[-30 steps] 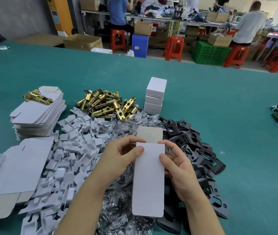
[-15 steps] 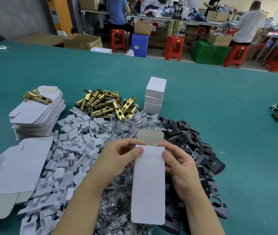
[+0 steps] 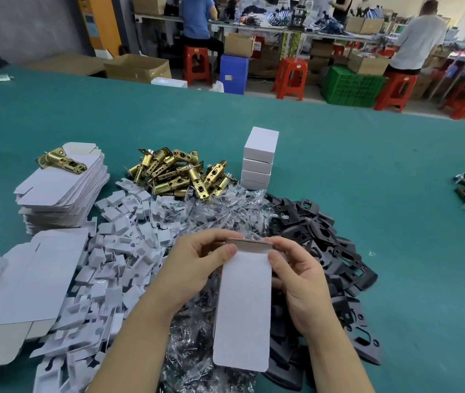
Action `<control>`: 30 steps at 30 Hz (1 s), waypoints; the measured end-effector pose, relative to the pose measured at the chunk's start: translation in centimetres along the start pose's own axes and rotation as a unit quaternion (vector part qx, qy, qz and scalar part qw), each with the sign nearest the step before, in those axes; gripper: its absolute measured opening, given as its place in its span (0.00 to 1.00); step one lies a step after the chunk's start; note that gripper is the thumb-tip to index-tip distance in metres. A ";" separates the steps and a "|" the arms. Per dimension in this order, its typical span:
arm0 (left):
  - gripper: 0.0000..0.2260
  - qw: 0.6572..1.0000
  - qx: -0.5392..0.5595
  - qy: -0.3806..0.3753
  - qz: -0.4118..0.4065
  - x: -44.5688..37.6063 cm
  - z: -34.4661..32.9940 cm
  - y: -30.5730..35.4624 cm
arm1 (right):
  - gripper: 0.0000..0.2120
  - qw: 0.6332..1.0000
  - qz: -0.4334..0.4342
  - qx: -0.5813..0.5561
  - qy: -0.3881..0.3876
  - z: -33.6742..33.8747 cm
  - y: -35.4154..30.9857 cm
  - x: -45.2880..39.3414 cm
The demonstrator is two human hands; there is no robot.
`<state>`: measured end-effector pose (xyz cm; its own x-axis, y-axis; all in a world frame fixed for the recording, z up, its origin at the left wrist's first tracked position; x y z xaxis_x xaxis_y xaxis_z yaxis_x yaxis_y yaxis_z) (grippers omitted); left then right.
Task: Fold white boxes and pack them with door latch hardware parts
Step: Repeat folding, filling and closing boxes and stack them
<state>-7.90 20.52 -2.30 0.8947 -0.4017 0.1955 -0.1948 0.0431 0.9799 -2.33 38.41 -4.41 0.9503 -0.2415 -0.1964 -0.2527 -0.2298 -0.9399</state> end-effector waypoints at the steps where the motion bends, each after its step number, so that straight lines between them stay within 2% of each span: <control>1: 0.10 1.000 0.003 0.000 0.001 0.0 0.0 0.0 | 0.10 1.000 0.000 0.005 -0.003 -0.1 0.0 0.0; 12: 0.08 0.999 -0.046 0.011 -0.010 -0.1 0.2 -0.2 | 0.07 0.999 0.015 0.032 -0.003 -0.4 -0.3 0.0; 16: 0.10 0.994 -0.102 0.030 -0.019 -0.1 0.2 -0.2 | 0.11 0.999 0.010 0.052 0.011 0.0 0.0 -0.1; 21: 0.08 0.995 -0.095 0.008 -0.031 0.1 -0.2 0.2 | 0.03 0.997 0.013 0.072 0.009 0.2 0.0 -0.1; 25: 0.08 0.992 -0.117 0.033 -0.025 -0.2 -0.1 -0.2 | 0.10 0.996 0.025 0.083 -0.013 -0.5 -0.2 0.1; 30: 0.11 0.992 -0.116 -0.044 0.036 -0.1 -0.8 -1.1 | 0.06 0.995 0.025 0.095 -0.027 -1.0 -0.6 0.4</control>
<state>-7.46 21.28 -3.40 0.8409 -0.4679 0.2719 -0.1511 0.2793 0.9482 -1.98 37.46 -3.63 0.9469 -0.1962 -0.2546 -0.2662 -0.0346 -0.9633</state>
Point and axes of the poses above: each hand's wrist, its own x-axis away from the middle knuckle, its own z-axis out of the back of the hand, y = z × x, the point moved 6 cm from there along -x, towards the middle knuckle, and after that the axes turned 11 degrees about z, right-handed, at the moved point
